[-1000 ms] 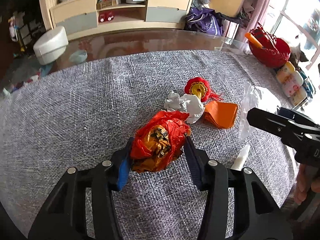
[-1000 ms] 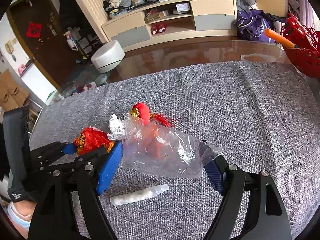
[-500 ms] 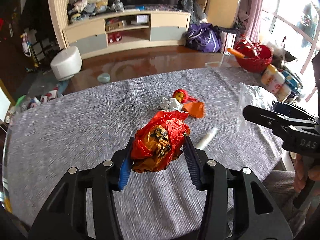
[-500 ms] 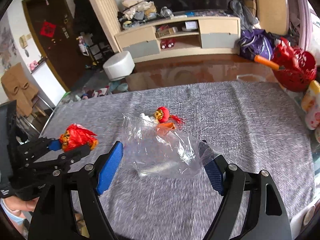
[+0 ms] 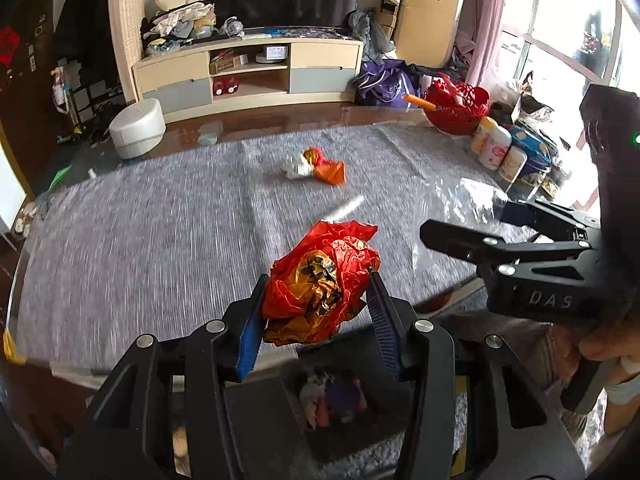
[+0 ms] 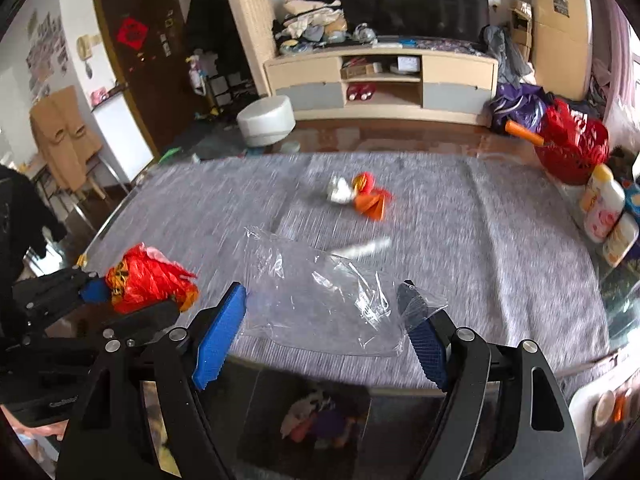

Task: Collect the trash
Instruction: 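Lower both tools into the grey bin and open them to drop wrapper and bag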

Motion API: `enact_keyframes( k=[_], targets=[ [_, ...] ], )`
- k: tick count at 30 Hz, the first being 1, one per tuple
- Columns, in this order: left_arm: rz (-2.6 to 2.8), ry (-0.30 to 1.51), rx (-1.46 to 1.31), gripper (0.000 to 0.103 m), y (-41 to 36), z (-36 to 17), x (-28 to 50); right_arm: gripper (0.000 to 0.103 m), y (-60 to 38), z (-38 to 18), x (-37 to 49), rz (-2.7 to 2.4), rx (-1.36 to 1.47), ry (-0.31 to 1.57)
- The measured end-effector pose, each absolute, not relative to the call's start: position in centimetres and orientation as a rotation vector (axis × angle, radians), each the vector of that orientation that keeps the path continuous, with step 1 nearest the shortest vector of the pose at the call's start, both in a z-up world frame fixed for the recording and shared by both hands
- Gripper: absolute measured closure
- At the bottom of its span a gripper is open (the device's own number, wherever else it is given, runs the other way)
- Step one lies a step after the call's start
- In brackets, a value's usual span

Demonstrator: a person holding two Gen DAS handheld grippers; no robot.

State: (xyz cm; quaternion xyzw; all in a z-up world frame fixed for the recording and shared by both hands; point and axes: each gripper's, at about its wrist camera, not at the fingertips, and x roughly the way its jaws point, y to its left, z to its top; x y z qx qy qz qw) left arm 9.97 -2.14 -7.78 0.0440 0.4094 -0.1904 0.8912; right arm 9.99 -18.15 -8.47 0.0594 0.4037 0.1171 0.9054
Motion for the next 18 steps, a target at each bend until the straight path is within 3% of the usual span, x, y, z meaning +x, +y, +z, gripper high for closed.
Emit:
enact_keyframes(
  k=[18],
  targets=[
    [-0.362,1.064,0.048,0.057,-2.0,-21.4,2.2,0.025,-18.0,-19.7,3.3,0.216,0.189,1.032]
  ],
)
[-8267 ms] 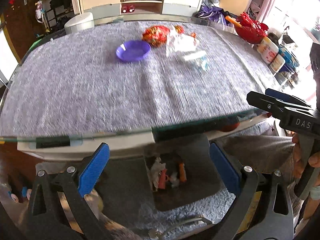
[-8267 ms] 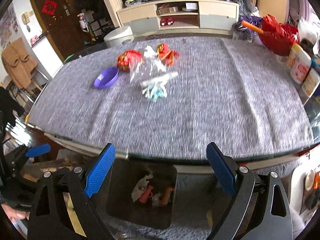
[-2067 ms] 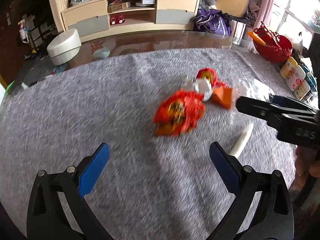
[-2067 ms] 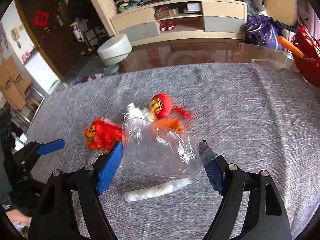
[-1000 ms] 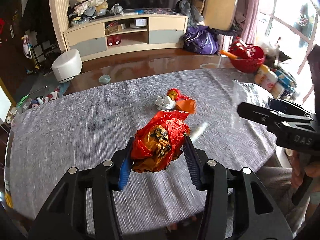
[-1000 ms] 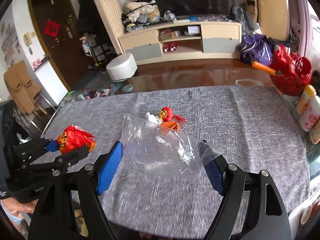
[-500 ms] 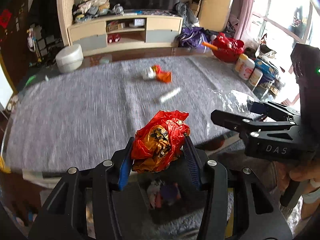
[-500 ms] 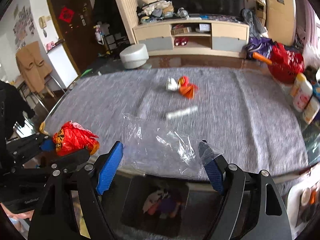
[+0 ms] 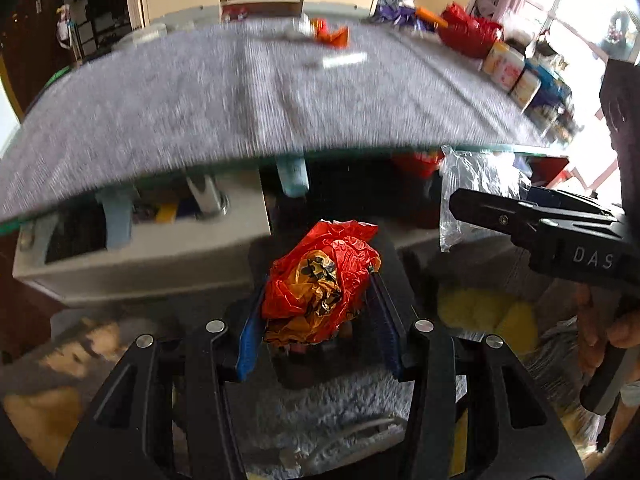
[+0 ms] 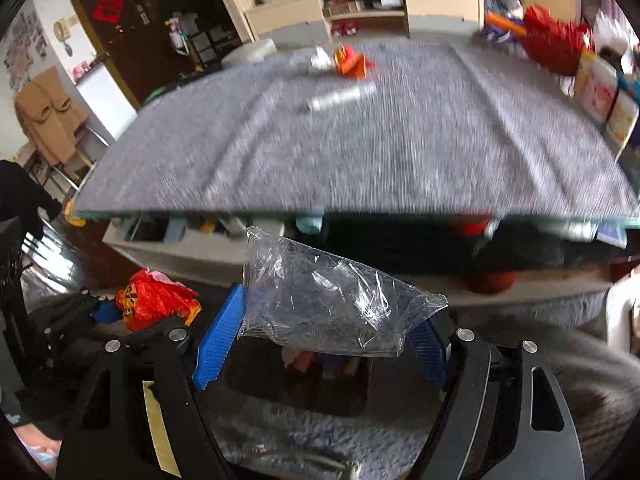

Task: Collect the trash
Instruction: 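Lower both tools into the grey bin and open them to drop wrapper and bag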

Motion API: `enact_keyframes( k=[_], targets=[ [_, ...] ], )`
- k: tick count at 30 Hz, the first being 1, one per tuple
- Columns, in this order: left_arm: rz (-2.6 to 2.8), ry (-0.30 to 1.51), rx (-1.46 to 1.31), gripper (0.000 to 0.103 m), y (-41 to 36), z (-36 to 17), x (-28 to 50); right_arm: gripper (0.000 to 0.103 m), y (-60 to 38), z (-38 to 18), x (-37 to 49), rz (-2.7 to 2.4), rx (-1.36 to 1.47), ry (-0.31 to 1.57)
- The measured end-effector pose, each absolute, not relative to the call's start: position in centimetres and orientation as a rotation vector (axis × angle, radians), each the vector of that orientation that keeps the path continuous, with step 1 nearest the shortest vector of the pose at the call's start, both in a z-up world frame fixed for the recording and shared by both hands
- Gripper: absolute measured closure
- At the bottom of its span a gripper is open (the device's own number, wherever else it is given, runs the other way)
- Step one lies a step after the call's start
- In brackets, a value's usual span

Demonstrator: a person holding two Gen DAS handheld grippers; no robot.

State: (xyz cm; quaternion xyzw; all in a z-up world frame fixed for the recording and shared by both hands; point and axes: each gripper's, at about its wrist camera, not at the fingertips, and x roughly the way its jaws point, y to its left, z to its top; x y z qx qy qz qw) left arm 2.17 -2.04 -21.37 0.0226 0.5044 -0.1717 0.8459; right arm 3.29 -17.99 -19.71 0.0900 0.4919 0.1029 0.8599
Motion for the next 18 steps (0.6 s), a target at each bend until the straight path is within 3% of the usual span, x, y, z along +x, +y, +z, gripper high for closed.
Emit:
enact_keyframes(
  k=[10,18],
  targets=[
    [-0.377,1.202,0.025,0.056,-2.5,-27.6,2.6,0.025,-16.4,-25.3,3.6,0.222,0.175,1.127],
    [-0.39,1.23,0.025,0.052,-2.6,-28.8,2.8,0.022,-16.0,-26.9,4.3,0.245,0.207,1.179]
  ],
)
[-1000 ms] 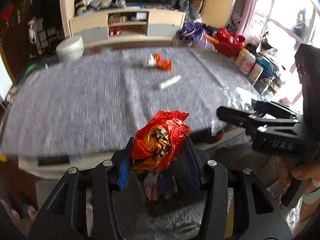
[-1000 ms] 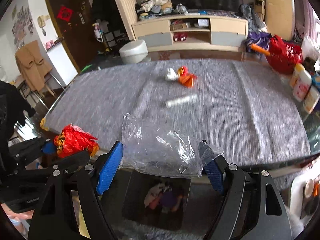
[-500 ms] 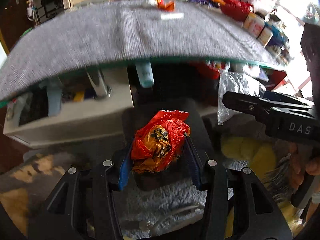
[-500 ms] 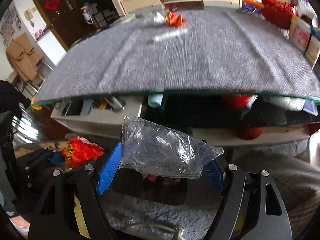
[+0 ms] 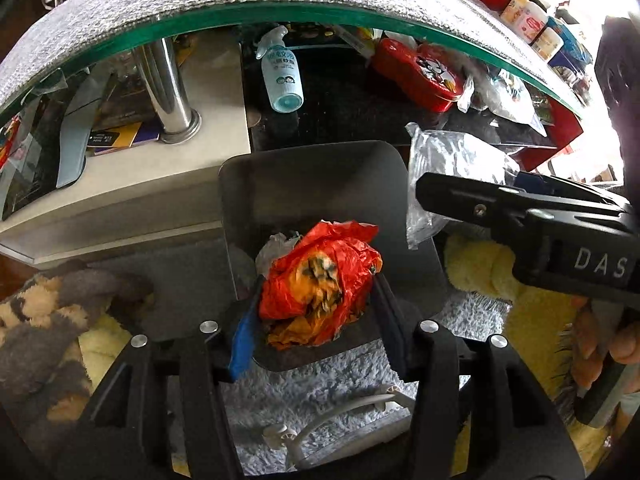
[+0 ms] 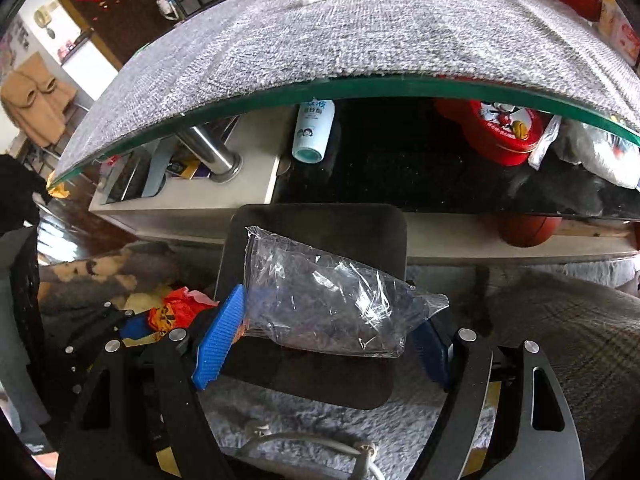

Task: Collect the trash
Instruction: 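Lower both tools into the grey bin and open them to drop wrapper and bag, then grasp the white stick with the left tool while the right tool grasps the orange paper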

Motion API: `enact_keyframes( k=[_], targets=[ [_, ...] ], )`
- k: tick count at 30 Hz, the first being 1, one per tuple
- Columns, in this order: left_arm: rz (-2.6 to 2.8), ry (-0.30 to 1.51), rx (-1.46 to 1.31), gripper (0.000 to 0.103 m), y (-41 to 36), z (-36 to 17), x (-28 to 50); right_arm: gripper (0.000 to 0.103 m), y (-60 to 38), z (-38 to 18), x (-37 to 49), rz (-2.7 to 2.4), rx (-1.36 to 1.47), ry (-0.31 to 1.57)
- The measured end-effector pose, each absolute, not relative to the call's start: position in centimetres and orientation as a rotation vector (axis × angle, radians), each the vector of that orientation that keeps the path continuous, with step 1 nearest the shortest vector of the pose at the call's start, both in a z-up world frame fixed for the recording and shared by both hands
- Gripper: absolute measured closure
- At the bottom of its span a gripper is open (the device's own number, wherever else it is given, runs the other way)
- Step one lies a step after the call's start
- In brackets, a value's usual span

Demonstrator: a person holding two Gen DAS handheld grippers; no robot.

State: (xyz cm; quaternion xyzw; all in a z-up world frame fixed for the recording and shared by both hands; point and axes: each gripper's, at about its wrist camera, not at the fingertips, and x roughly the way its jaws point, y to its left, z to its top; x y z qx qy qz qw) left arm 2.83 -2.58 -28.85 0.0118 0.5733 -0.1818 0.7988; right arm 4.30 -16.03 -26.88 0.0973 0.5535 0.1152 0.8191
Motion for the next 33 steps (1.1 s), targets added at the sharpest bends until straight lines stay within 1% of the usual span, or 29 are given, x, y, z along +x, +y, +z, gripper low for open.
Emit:
enact_keyframes(
  k=[2,3,4,5,7,9,11,14,18,24,30,33],
  targets=[
    [-0.39,1.232,0.021,0.05,-2.6,-28.8,3.0,0.021,-15.9,-26.9,4.4,0.25,0.212,1.184],
    [-0.389,1.233,0.019,0.048,-2.6,-28.8,3.1,0.018,-15.9,-26.9,4.5,0.249,0.215,1.187],
    [-0.386,1.234,0.018,0.042,-2.5,-28.9,3.1,0.013,-15.9,-26.9,4.5,0.247,0.222,1.186],
    [-0.381,1.234,0.019,0.034,-2.6,-28.9,3.3,0.011,-16.0,-26.9,4.6,0.246,0.23,1.185],
    [-0.375,1.238,0.016,0.028,-2.5,-28.9,3.4,0.011,-16.4,-26.9,4.7,0.241,0.248,1.188],
    [-0.378,1.246,0.016,0.026,-2.4,-28.8,3.5,0.01,-16.8,-26.9,4.8,0.231,0.262,1.194],
    [-0.374,1.25,0.022,0.017,-2.4,-28.5,3.5,0.01,-17.4,-26.4,4.9,0.22,0.272,1.191],
    [-0.371,1.23,0.034,0.008,-2.2,-27.1,3.5,0.008,-18.6,-24.6,5.0,0.2,0.261,1.159],
    [-0.364,1.196,0.028,0.008,-1.7,-24.5,4.0,0.004,-19.9,-21.6,5.3,0.178,0.261,1.085],
    [-0.372,1.168,0.02,0.008,-1.7,-22.0,5.4,0.004,-21.1,-17.9,6.8,0.169,0.247,1.013],
    [-0.388,1.183,-0.008,0.008,-2.0,-19.9,8.4,0.004,-22.2,-16.4,9.6,0.154,0.229,0.998],
    [-0.381,1.164,0.026,0.008,-2.4,-18.5,10.2,0.004,-22.5,-15.9,11.9,0.14,0.22,0.998]
  ],
)
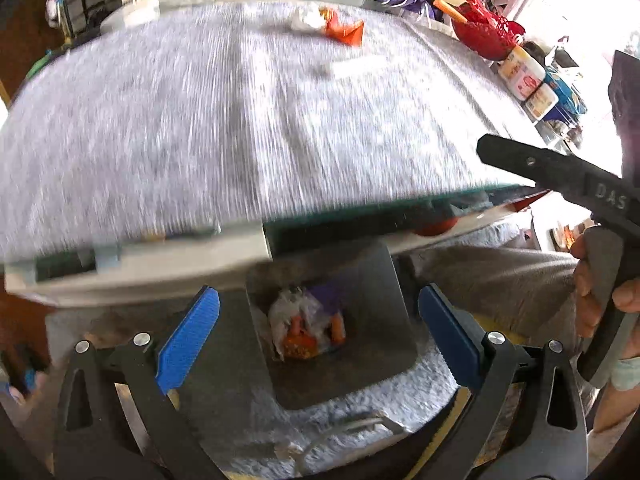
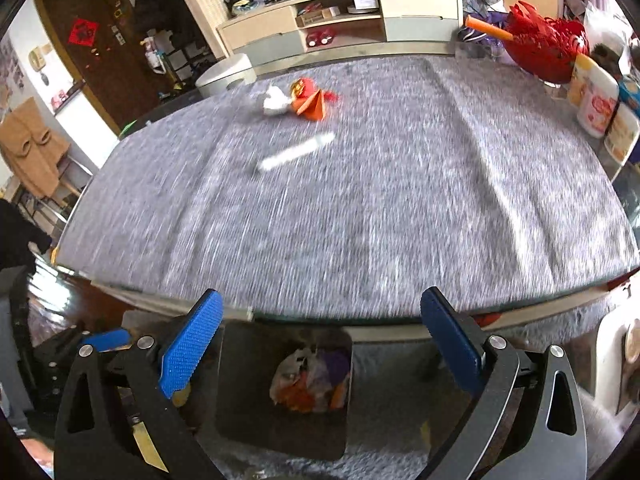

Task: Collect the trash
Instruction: 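Grasp the white stick with the left tool while the right tool grasps the orange paper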

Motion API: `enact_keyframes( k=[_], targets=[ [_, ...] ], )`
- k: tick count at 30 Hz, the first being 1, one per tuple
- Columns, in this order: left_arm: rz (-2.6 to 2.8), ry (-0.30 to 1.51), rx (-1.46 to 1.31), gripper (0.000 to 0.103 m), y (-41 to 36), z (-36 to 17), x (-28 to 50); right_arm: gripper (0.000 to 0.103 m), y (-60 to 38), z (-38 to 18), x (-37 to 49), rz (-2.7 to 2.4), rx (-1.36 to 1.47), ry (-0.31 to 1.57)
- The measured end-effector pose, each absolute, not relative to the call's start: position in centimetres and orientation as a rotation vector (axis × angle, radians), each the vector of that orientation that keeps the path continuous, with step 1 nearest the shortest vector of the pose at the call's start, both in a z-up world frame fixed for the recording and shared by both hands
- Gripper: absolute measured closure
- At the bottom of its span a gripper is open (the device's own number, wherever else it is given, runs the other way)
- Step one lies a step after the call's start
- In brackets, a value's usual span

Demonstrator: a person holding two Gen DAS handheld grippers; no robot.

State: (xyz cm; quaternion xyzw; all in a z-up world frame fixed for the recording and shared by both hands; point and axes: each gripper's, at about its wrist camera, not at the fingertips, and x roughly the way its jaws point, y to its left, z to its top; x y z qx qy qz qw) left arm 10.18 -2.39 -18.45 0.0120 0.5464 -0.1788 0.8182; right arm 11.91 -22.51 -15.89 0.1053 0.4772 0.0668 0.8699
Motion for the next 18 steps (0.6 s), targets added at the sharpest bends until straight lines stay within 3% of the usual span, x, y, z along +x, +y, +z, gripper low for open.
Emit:
enact_keyframes(
  k=[6,14,18],
  targets=[
    [-0.356,1.083,0.081,0.008,-3.6,-15.9,15.4,0.004,-23.5,-14.5,16.8,0.108,0.208,0.967],
    [-0.399,1.077,0.098,0.008,-5.9,-17.0,21.0,0.004,-24.1,-15.3,23.5,0.123,0.246,0.969],
    [-0.416,1.069,0.124,0.008,-7.0,-17.7,22.9,0.017,-23.5,-16.0,26.5,0.152,0.252,0.976]
  ],
)
